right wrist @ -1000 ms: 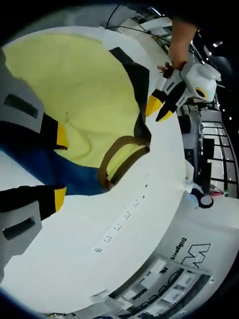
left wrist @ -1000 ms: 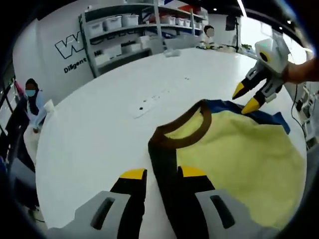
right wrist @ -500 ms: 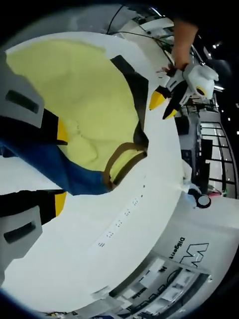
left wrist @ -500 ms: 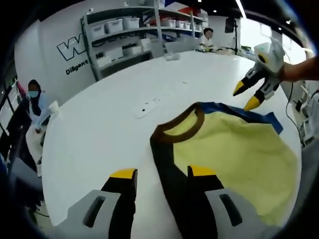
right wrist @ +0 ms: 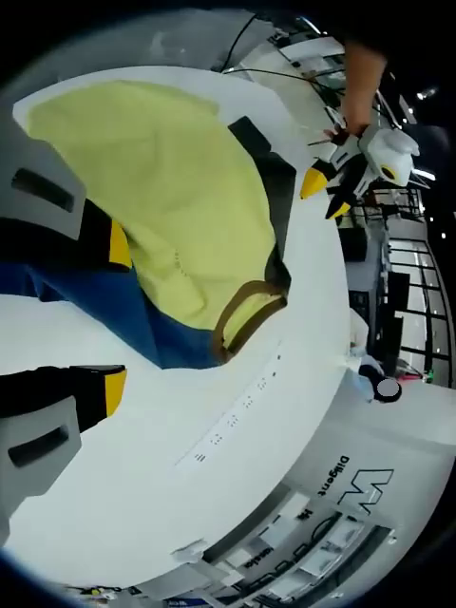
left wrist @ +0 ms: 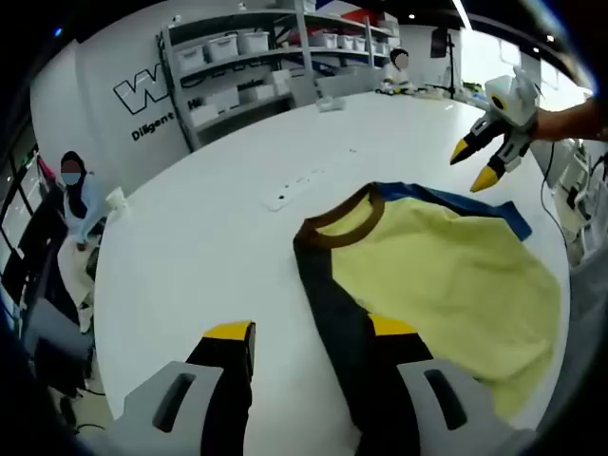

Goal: Fold the garment on the visible template until the final outline fits inside the template.

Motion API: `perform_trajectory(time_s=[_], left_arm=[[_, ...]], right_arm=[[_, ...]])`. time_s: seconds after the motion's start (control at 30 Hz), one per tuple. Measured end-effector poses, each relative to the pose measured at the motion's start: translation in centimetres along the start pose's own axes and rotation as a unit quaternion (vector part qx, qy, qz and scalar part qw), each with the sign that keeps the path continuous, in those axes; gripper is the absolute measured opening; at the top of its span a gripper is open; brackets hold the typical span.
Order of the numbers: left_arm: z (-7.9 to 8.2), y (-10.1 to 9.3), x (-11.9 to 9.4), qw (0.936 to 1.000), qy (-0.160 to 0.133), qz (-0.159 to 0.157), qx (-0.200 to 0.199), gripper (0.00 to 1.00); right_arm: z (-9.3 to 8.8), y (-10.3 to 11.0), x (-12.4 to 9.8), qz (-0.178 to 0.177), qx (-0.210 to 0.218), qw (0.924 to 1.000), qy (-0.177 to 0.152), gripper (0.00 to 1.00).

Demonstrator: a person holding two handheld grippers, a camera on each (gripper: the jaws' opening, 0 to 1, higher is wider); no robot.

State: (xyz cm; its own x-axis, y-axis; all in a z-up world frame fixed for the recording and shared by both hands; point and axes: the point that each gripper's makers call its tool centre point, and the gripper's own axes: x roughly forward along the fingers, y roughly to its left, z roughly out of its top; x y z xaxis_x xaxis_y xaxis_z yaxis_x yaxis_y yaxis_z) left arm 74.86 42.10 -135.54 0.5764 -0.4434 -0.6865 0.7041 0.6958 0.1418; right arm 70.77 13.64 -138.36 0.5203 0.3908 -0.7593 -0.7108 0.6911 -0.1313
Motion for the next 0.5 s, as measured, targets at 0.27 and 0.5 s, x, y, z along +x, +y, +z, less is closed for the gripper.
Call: perform_trajectory(time_s=[0.27,0.5], left_arm=[[-1.0,-1.6,-1.3,0.9997,0.005,-0.009,0.023,0.56],[-2.4,-2.9,-2.8,0.9981,0.021,-0.017,0.055,0.64]], right_arm=[[-1.0,0.9,-1.2,0.004,0.006,1.0000,-0.002,0.37],[-3.7,2.1,-2.6,0.004,0.020,0.9998,0.005,0.40]])
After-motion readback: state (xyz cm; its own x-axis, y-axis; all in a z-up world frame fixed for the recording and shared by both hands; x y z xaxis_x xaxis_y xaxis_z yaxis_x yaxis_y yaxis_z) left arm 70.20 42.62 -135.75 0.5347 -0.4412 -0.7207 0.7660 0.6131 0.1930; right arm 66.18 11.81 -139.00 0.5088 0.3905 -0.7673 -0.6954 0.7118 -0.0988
